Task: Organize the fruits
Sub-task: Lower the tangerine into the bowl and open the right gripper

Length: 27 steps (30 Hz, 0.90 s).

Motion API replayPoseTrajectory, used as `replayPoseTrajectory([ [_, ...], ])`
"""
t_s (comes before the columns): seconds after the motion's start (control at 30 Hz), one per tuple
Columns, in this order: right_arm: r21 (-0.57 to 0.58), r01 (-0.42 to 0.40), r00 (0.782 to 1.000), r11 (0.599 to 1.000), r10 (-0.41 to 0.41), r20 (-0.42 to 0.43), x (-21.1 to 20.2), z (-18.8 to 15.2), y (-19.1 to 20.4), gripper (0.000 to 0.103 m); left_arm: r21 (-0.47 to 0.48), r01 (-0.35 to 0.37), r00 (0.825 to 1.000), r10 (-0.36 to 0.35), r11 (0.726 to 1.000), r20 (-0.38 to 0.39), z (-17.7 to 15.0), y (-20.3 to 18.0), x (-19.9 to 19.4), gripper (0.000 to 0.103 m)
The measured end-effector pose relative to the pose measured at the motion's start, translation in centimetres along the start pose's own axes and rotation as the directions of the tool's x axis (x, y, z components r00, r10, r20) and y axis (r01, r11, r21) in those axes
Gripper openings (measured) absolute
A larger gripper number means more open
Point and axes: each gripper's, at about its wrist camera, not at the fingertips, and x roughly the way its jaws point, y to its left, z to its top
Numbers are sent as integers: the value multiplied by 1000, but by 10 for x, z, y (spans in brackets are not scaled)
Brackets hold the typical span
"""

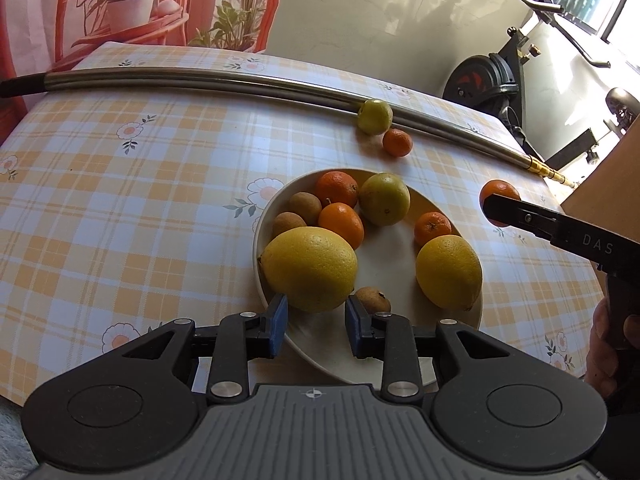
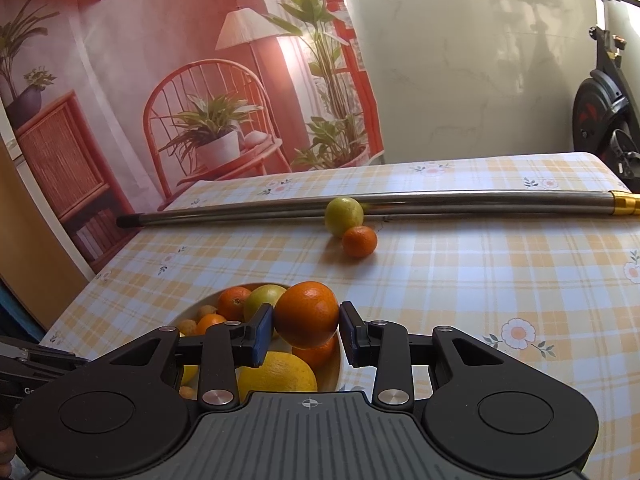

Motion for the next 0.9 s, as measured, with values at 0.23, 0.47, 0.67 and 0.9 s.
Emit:
replayPoseTrajectory([
  [0.23, -43, -32, 999, 999, 30, -32, 9, 4, 11, 33, -1, -27, 994, 27, 1000, 108, 9, 0, -17, 35],
  [0.47, -117, -71, 994, 991, 60, -95, 29, 7, 34, 33, -19, -77, 980, 79, 997, 183, 25, 7, -24, 35],
  [0.67, -187, -85, 984, 979, 53, -169, 52, 9, 52, 33, -48, -99, 969, 107, 994, 221, 35, 14, -30, 35],
  [0.9, -240, -99, 971, 966, 41, -235, 69, 3, 64, 33, -70, -104, 970, 116, 992, 213, 35, 22, -29, 35],
])
